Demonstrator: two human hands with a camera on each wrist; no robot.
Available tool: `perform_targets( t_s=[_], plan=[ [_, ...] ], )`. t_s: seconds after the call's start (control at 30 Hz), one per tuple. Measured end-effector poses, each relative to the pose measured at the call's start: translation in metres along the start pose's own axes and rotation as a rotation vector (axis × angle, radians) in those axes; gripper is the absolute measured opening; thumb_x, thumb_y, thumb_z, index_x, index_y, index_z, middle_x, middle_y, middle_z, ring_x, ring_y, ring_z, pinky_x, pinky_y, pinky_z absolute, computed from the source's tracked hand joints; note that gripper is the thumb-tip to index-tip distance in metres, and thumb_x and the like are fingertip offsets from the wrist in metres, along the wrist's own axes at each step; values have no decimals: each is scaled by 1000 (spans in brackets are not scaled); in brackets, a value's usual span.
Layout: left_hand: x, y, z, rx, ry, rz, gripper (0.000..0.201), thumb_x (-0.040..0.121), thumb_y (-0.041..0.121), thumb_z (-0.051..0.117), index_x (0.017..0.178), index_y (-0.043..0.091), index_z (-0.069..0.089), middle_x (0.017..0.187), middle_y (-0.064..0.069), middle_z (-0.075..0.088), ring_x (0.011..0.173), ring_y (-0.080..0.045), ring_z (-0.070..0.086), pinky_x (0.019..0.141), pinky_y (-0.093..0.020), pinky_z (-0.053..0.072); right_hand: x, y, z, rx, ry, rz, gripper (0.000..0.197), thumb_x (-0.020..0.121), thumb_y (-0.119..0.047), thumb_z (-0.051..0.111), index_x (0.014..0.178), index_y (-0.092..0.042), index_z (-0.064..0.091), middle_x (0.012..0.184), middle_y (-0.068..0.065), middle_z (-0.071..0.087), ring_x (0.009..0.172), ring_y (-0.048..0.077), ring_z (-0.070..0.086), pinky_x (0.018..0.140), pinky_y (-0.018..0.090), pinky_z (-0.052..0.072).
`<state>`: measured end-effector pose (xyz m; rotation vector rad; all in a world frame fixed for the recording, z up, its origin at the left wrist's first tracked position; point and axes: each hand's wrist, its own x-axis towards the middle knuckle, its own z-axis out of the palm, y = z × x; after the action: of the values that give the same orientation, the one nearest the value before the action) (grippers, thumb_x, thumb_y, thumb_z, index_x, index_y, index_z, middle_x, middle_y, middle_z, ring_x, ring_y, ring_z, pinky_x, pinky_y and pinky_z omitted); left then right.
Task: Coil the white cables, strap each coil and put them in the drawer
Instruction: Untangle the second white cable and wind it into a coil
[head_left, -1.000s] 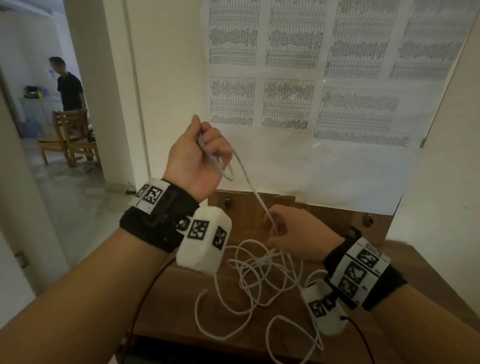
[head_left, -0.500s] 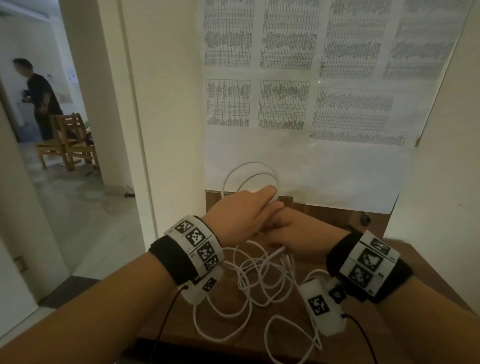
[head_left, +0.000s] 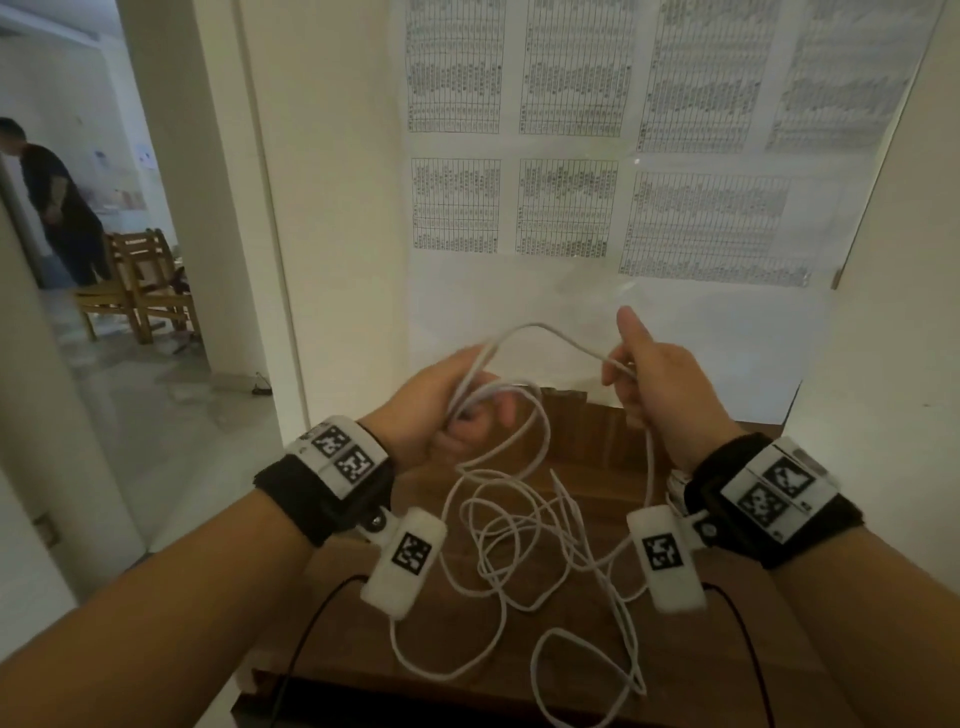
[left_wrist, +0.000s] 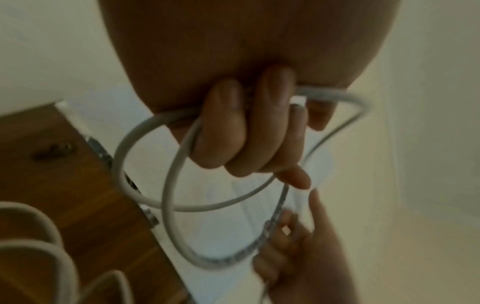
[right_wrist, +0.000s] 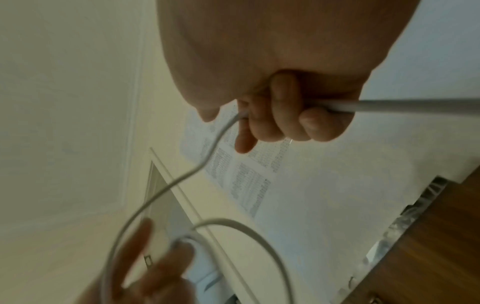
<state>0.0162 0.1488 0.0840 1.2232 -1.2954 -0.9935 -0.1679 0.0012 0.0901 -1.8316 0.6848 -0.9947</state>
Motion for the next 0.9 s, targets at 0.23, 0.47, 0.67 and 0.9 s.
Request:
perform_targets(
  t_s=[0.23,0.47,0.67,0.9],
  plan=[
    [1,12,-6,-488,180,49,48,94,53,48,59,23,34,45,9,22,35,-7,16,37,-21,9,1,20,8,-217,89,-166,28,97,-41,59,92,-15,66,63,-2,50,46,1,44,50,18,40],
    [5,12,9,-673,254,106,49,84,25,58,52,25,20,41,8,18,38,-10,8,40,-23,6,-19,5,36,65,-174,-19,43,103,-53,34,109,-29,68,69,12,49,52,21,43,48,27,36],
    [13,6,18,-734,325,91,50,89,18,53,57,26,15,41,7,17,33,-8,15,39,-22,10,-31,2,50,153,-260,-70,69,72,-75,53,113,-21,67,63,-1,58,49,10,49,50,25,41],
    [20,-4,23,-806,611,34,47,99,20,53,56,21,34,48,6,26,39,-9,26,40,-20,29,-33,0,59,200,-84,-117,69,74,-36,84,134,-29,50,97,1,69,65,2,59,57,13,47]
  ],
)
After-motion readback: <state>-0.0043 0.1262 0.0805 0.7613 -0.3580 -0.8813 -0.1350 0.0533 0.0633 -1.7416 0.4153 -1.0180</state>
